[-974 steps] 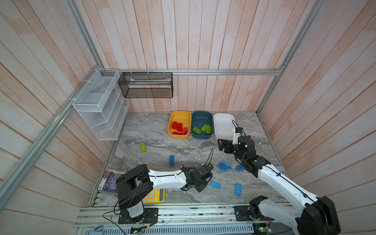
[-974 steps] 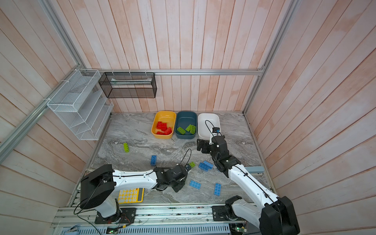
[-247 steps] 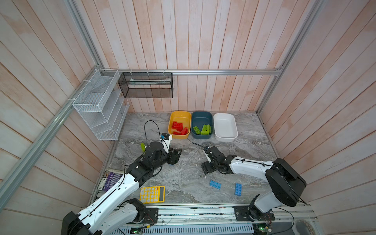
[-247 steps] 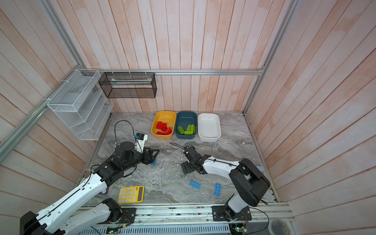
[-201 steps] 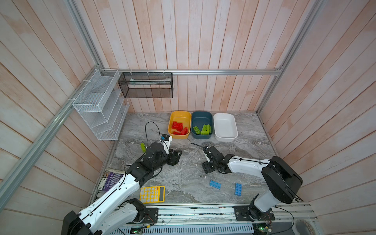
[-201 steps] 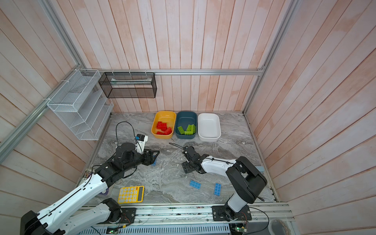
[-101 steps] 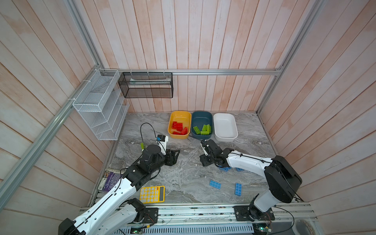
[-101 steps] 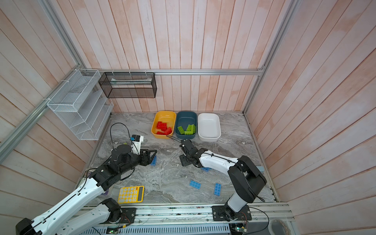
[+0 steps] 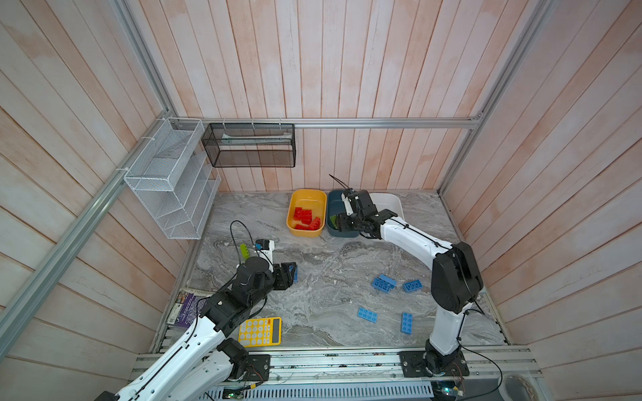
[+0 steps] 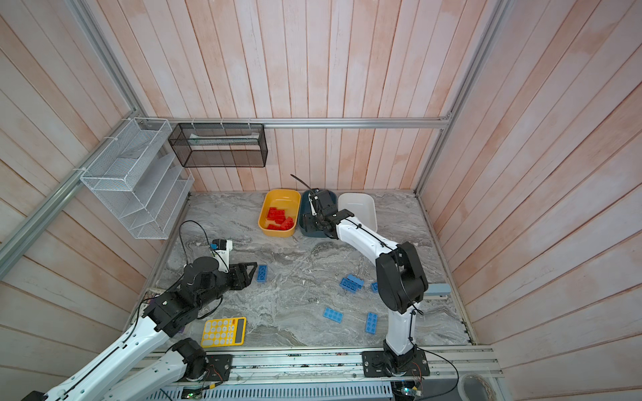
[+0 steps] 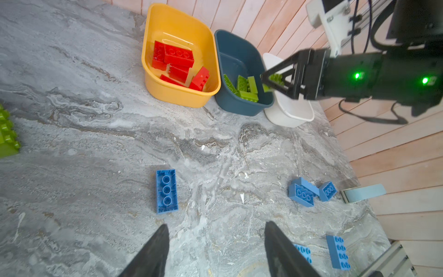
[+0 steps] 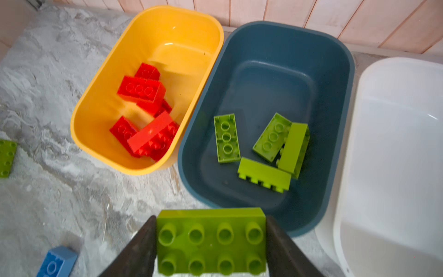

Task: Sort the legos into containers by color
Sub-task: Place the lego in the container, then pick up the lego from the middle-left of the table.

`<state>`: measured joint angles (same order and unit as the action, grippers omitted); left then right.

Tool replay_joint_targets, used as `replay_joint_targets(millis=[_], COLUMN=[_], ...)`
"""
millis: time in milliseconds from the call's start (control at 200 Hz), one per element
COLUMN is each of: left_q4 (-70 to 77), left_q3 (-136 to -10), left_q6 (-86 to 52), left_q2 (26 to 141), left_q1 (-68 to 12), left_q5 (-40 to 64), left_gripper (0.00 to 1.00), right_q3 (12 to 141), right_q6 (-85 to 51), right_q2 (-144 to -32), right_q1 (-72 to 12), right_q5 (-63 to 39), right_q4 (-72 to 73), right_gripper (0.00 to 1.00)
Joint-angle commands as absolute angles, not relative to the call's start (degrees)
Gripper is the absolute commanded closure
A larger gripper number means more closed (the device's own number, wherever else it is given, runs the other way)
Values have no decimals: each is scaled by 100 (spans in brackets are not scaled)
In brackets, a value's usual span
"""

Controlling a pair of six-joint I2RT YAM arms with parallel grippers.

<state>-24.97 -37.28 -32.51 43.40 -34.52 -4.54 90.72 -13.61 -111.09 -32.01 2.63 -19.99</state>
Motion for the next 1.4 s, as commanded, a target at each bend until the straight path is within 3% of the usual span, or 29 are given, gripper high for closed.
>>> replay_joint_targets(millis=[0,225,520,805,1060,1390], left_q4=[-2839,-2948,-3707,-3669,-3447,-3473], left_q3=[-3633,-3661,-4428,-5025,-5600,-6645], left_q6=[-3444,-3434,-3400,-2691,-2136,-1673], left_q2=[4391,4818,5565,6091,7249,9043], left_q1=[-3472,-3424,-3109,-1340,66,224], left_q5=[-918,-1108,-1705,-733,-119,-571], left_gripper=[35,35,35,34,33,36], right_q3=[9708,10795,11012,8766,6484,4702], right_q6=[-1257,-1213,-1244,-1600,-2087,-2439], right_q2=[-11649,-12532,-12349,-10414,-8455,-6783], right_q1=[-3041,-2829,-2761,-2781,-3105,-4161], right_q5=[120,70,210,-101,-102,130], right_q4=[-2303,-2534,-2609,-1540,-680,61], right_gripper=[40,38,12,11,14,15])
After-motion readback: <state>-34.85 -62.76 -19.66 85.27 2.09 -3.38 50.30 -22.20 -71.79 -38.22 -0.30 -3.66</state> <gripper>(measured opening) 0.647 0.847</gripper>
